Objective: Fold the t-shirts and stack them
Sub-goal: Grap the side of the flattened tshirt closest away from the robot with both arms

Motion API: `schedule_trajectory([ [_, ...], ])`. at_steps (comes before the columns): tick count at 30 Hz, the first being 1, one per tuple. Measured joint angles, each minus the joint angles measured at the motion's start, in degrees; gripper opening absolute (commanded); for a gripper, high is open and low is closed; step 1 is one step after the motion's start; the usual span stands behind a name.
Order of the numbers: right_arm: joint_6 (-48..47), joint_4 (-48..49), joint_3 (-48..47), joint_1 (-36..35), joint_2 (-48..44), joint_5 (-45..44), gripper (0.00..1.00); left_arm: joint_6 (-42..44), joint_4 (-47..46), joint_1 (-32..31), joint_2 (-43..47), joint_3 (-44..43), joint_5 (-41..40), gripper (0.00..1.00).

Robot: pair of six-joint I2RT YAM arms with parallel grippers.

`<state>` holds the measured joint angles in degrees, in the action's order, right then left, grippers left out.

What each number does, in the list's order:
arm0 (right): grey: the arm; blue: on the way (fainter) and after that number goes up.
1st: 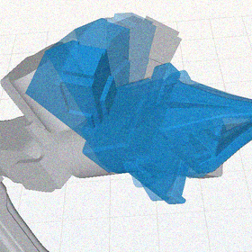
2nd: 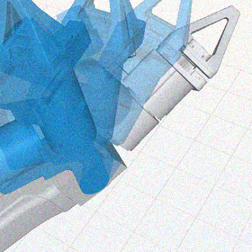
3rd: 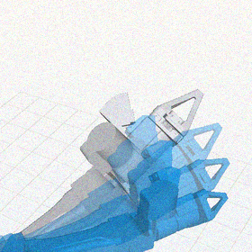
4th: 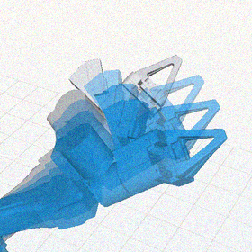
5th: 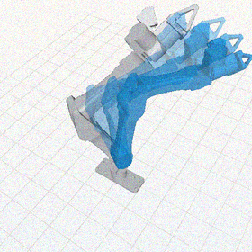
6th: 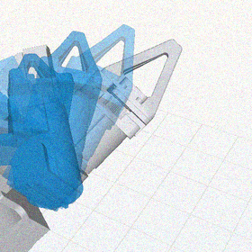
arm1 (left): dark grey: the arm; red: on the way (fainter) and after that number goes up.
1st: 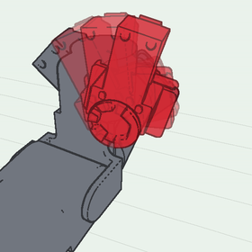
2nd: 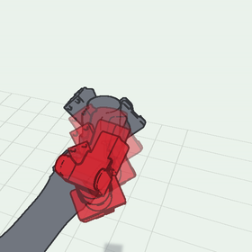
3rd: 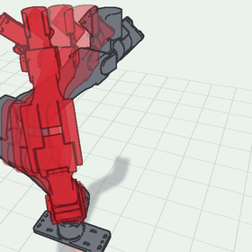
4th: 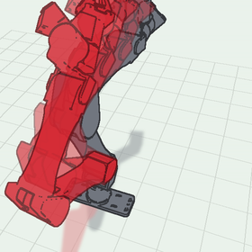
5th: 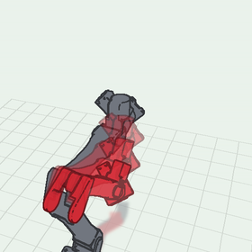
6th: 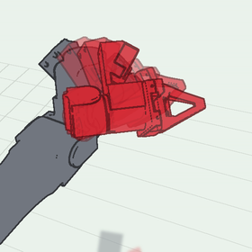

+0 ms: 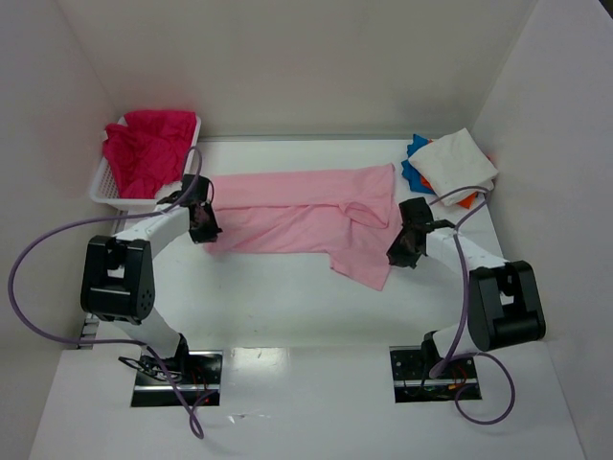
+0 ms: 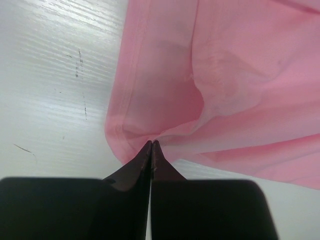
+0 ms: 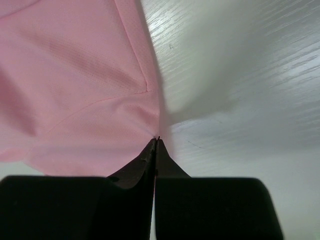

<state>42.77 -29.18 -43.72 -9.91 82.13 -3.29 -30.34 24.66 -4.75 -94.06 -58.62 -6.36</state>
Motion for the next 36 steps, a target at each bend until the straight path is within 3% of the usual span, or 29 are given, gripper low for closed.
schedule_trajectory([
  [17,2.39,-4.56,-0.56,7.88,-5.25,-0.62,0.0,-0.13,2.57,4.36,0.16,-0.51,-0.33,0.0],
  [21,2.32,-4.62,-0.85,8.56,-5.23,-0.2,0.0,0.26,2.75,4.37,0.06,0.07,1.87,0.23],
  [23,2.28,-4.59,-0.87,8.56,-4.91,0.2,0.01,0.33,3.11,4.37,0.12,0.61,2.83,0.42],
  [25,2.09,-4.57,-0.87,8.56,-4.64,0.84,0.1,0.51,3.63,4.4,0.42,1.24,4.05,0.5],
  [26,1.97,-4.55,-0.87,8.56,-4.64,1.19,0.22,0.19,4.12,4.44,0.9,1.67,4.9,0.54],
  [30,1.11,-4.48,-0.9,8.56,-4.64,2.0,0.54,0.25,5.42,4.48,3.47,2.06,6.89,0.55],
  [36,-0.47,-4.27,-2.51,8.56,-3.46,2.19,0.65,-0.29,5.85,4.09,7.16,3.11,8.49,0.55],
])
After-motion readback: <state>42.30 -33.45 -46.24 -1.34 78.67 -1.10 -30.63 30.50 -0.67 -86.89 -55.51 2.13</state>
